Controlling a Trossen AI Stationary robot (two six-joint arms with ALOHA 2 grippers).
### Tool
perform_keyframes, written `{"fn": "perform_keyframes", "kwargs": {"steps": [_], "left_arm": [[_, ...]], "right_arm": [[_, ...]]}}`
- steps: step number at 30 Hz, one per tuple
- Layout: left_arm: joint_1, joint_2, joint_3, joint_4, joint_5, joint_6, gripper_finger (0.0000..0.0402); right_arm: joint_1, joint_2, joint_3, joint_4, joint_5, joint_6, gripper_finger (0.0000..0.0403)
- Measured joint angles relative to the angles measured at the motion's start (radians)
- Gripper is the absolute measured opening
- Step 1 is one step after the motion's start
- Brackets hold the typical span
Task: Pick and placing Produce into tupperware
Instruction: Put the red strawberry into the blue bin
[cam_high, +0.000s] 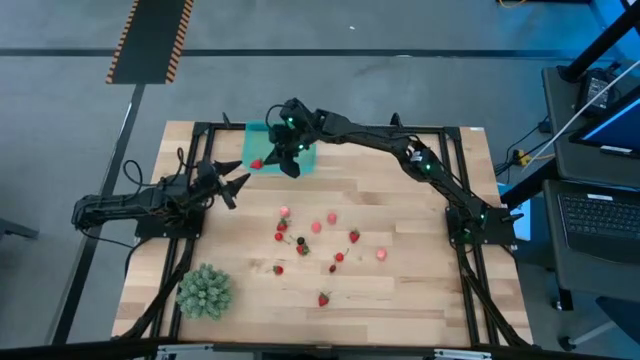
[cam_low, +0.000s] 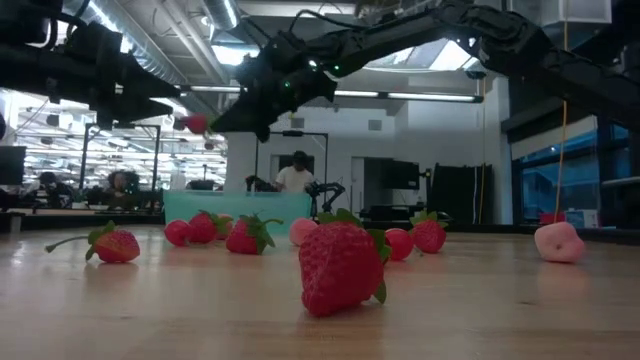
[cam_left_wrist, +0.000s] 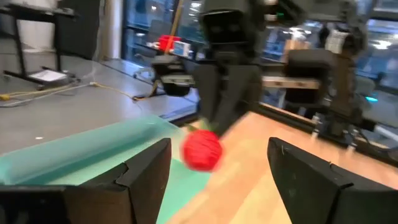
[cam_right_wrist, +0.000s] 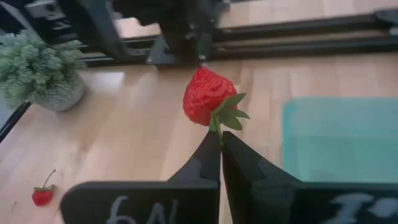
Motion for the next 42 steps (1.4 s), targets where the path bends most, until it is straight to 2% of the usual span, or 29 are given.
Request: {"fn": "perform_keyframes", "kwargs": {"steps": [3,11,18,24,29,42], "left_arm": [[0.0,0.0,0.0,0.0,-0.051,-0.006,0.0268],[0.0,0.0,0.0,-0.002,-0.013,-0.007,0.0265],[0.0,0.0,0.0,0.0,-0.018,0.01,0.026],[0.0,0.0,0.0,0.004,-0.015,0.028,0.0239],[0.0,0.0,0.0,0.034,0.028,0.043,0.022],[0.0,0.0,0.0,0.042,0.031,0.025,0.0224]], "right_arm": [[0.015,0.0,0.0,0.03,0.0,0.004,0.0006],[0.05,0.0,-0.001,0.156,0.002,0.036,0.0006],[0.072,0.0,-0.001,0.161,0.004,0.034,0.0006],[0.077,0.0,-0.001,0.176,0.003,0.035,0.0006],[0.077,0.0,-0.001,0.175,0.003,0.035,0.0006],[0.076,0.0,-0.001,0.174,0.003,0.036,0.0006]]}}
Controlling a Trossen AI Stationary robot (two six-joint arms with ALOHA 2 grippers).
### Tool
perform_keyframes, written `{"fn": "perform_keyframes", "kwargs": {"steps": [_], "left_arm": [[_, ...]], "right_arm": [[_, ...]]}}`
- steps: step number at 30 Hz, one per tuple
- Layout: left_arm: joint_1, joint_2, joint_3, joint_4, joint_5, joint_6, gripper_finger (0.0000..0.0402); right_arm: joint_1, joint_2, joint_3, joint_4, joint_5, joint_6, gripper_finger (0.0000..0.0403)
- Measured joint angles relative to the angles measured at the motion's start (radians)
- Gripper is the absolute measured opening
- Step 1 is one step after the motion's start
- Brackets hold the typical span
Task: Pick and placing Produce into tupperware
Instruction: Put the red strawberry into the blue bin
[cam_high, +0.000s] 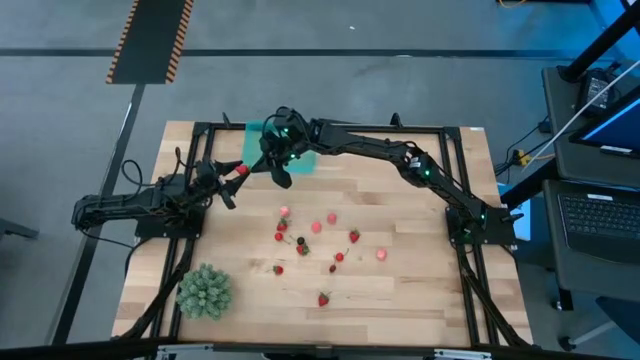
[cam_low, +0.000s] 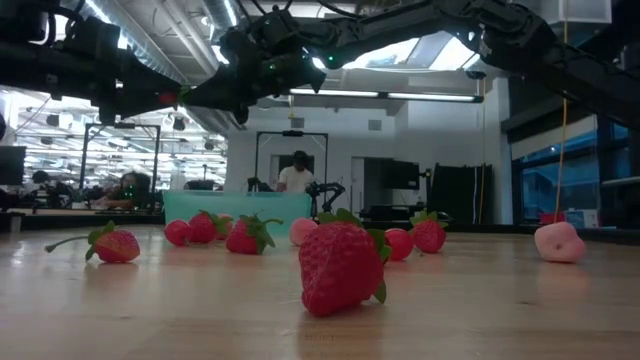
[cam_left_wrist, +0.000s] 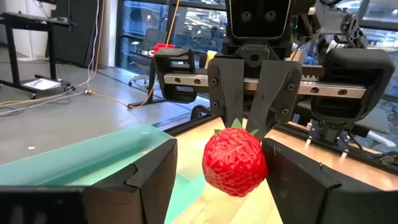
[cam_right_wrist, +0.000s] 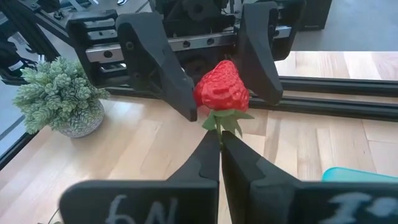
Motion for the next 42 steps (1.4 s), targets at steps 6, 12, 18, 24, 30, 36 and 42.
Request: {"fn": "perform_keyframes", "kwargs": {"steps": [6,12,18,24,30,36,42], "left_arm": [[0.0,0.0,0.0,0.0,0.002,0.01,0.021],[0.0,0.0,0.0,0.001,0.003,0.03,0.0177],[0.0,0.0,0.0,0.002,0.007,0.052,0.014],[0.0,0.0,0.0,0.02,0.028,0.053,0.0133],[0.0,0.0,0.0,0.026,0.033,0.053,0.0135],[0.0,0.0,0.0,0.033,0.036,0.053,0.0134],[0.0,0.0,0.0,0.032,0.036,0.051,0.014]], "right_arm": [[0.0,0.0,0.0,-0.001,0.0,0.0,0.0006],[0.0,0.0,0.0,-0.011,0.0,0.0,0.0006],[0.0,0.0,0.0,-0.011,0.0,0.0,0.0006],[0.0,-0.001,0.0,-0.011,-0.001,0.0,0.0006],[0.0,-0.002,0.0,-0.013,-0.002,0.034,0.0022],[0.0,-0.002,0.0,-0.014,0.0,0.054,0.008],[-0.022,-0.02,0.0,-0.059,0.0,0.062,0.0126]]}}
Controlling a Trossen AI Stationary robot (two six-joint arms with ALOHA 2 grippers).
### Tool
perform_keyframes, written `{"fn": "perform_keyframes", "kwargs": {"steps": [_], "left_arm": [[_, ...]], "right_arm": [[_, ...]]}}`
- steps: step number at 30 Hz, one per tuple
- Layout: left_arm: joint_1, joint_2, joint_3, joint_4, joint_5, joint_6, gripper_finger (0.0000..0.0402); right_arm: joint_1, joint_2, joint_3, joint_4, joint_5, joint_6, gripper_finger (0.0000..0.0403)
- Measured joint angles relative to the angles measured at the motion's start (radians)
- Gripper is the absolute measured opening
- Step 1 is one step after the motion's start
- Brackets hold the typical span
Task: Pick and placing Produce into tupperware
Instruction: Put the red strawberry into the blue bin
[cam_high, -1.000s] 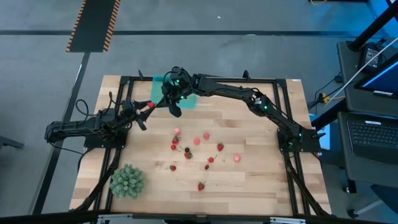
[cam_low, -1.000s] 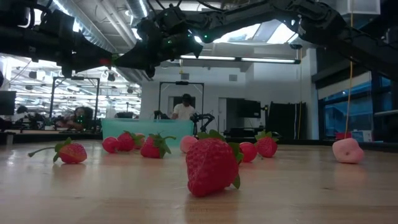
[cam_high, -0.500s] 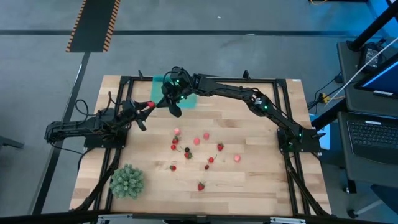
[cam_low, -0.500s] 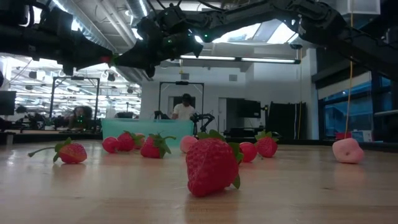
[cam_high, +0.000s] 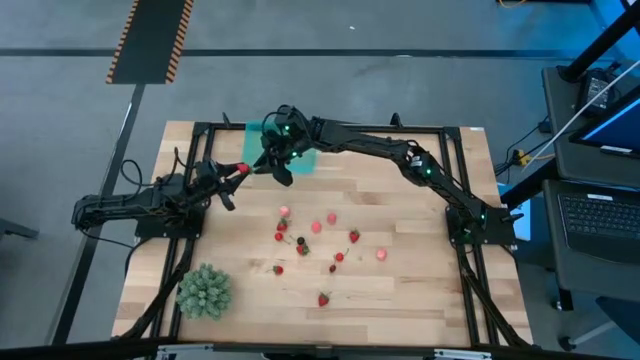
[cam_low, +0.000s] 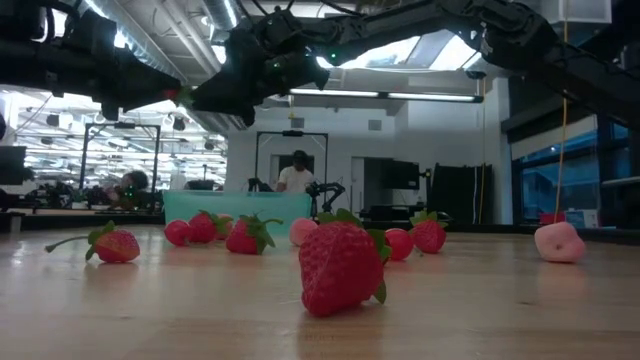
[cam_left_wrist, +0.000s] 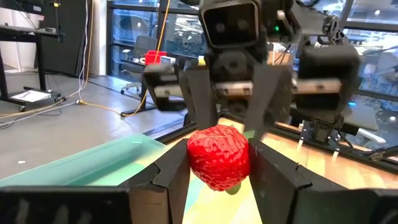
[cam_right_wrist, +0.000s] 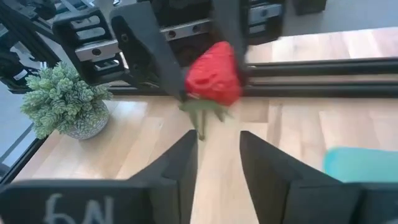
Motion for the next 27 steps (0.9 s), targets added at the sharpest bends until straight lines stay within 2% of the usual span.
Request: {"fn": "perform_keyframes", "kwargs": {"steps": [6,15,20,27], "left_arm": [[-0.001,0.0,0.0,0.0,-0.008,-0.002,0.0133],[0.0,0.008,0.03,-0.015,-0.034,-0.017,0.0138],[0.001,0.097,0.17,-0.065,-0.046,-0.023,0.0132],[0.02,0.374,0.473,-0.282,-0.125,-0.023,0.0136]], "right_arm": [[-0.042,-0.111,0.0,-0.154,0.005,-0.037,0.0133],[-0.092,-0.377,0.0,-0.485,0.038,-0.155,0.0125],[-0.1,-0.537,0.0,-0.565,0.16,-0.172,0.0122],[-0.103,-0.706,0.001,-0.651,0.33,-0.172,0.0121]]}}
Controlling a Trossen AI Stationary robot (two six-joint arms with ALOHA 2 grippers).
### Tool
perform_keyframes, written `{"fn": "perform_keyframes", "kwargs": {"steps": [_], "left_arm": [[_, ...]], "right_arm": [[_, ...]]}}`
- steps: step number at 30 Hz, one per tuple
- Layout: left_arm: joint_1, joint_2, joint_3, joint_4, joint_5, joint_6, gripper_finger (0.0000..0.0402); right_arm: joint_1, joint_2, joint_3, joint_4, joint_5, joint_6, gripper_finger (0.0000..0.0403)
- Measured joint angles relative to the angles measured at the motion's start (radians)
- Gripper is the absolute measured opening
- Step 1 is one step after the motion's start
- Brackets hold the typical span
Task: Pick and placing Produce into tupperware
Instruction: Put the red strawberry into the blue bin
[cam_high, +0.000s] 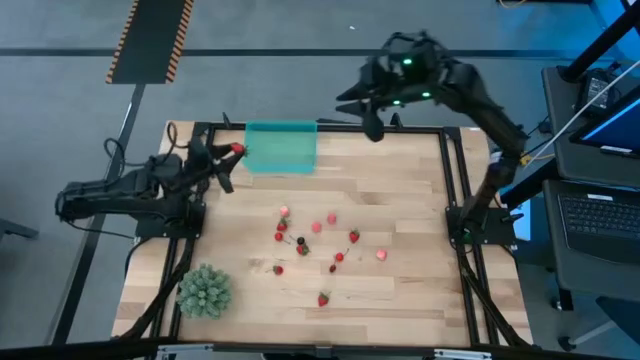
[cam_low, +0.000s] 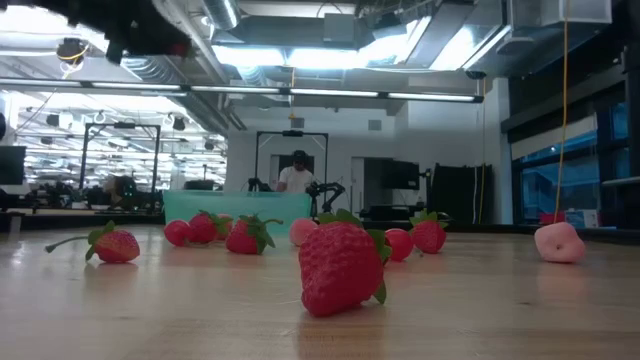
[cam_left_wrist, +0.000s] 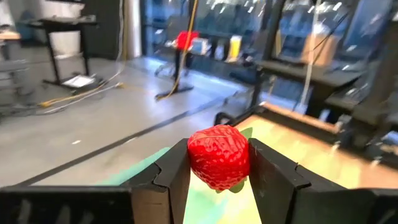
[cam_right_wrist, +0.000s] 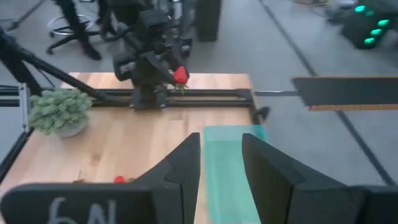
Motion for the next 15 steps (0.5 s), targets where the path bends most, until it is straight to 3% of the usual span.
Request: {"fn": "perform_keyframes", "kwargs": {"steps": [7,15], "left_arm": [[0.099,0.278,0.276,-0.204,0.041,-0.007,0.0137],[0.284,0.486,0.502,-0.357,0.299,-0.044,0.0137]], "right_arm": [[0.0,-0.063,0.0,-0.136,0.02,0.0,0.0121],[0.0,-0.066,0.0,-0.288,0.02,0.0,0.0121]]}}
